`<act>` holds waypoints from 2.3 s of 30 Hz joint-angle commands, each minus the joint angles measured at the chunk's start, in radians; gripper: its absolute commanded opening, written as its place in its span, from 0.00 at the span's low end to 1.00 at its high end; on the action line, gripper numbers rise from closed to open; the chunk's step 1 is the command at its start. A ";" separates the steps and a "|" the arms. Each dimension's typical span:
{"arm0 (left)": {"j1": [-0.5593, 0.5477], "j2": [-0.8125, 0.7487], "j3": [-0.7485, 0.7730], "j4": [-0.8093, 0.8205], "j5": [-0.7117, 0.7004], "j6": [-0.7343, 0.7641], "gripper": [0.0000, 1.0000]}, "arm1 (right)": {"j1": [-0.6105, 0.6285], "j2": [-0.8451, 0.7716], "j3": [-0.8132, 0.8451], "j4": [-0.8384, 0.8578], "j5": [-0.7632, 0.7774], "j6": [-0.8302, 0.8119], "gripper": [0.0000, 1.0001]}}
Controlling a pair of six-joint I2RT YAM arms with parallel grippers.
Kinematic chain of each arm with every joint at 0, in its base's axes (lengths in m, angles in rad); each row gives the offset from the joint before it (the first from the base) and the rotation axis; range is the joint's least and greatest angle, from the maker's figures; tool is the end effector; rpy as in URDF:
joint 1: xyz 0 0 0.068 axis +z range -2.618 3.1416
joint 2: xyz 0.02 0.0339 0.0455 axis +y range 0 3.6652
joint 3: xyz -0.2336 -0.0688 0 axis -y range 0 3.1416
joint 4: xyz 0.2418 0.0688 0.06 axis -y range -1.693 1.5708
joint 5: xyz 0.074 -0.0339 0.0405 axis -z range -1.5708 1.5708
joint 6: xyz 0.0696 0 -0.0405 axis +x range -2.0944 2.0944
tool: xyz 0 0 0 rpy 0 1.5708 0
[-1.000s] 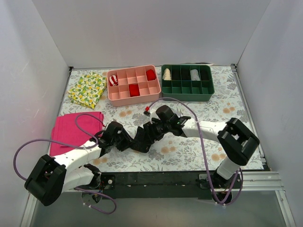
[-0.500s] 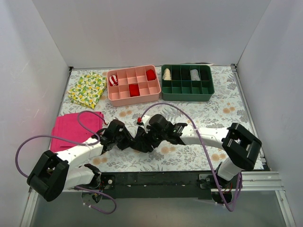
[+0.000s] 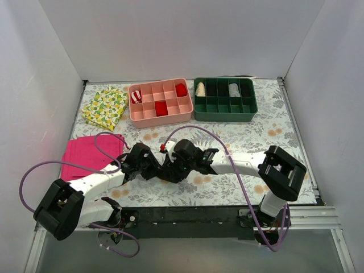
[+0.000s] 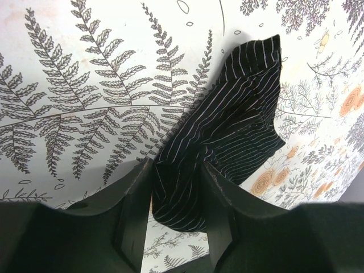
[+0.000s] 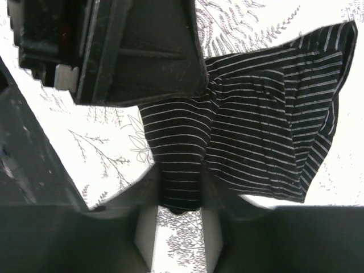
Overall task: Roll the underwear
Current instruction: Roll the underwear to the center of the board.
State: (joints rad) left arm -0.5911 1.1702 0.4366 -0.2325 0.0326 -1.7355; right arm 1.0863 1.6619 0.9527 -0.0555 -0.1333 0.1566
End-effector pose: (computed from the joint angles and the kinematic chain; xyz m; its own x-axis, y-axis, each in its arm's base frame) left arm 0.1900 -0.1302 0.0932 -0.4526 -0.8836 0.1197 -0.7677 0.3179 -0.5564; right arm 0.1627 0.3291 0.1352 -0.4623 -0.5464 -0.6984 -0.8602 0.4677 0.2034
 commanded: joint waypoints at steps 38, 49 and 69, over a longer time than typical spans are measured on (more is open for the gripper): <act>0.000 -0.190 -0.094 0.061 0.033 0.057 0.67 | -0.307 0.219 -0.186 0.388 -0.577 0.485 0.01; 0.001 -0.103 -0.088 0.116 0.018 0.022 0.59 | -0.307 0.203 -0.149 0.307 -0.571 0.417 0.03; -0.001 -0.047 -0.081 0.079 -0.003 0.011 0.39 | -0.212 0.001 -0.049 0.015 -0.238 0.158 0.43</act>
State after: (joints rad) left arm -0.5911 1.0985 0.3443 -0.0875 0.0597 -1.7515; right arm 0.8379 1.7641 0.8707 0.1108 -0.5747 0.4416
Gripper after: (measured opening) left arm 0.394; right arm 0.410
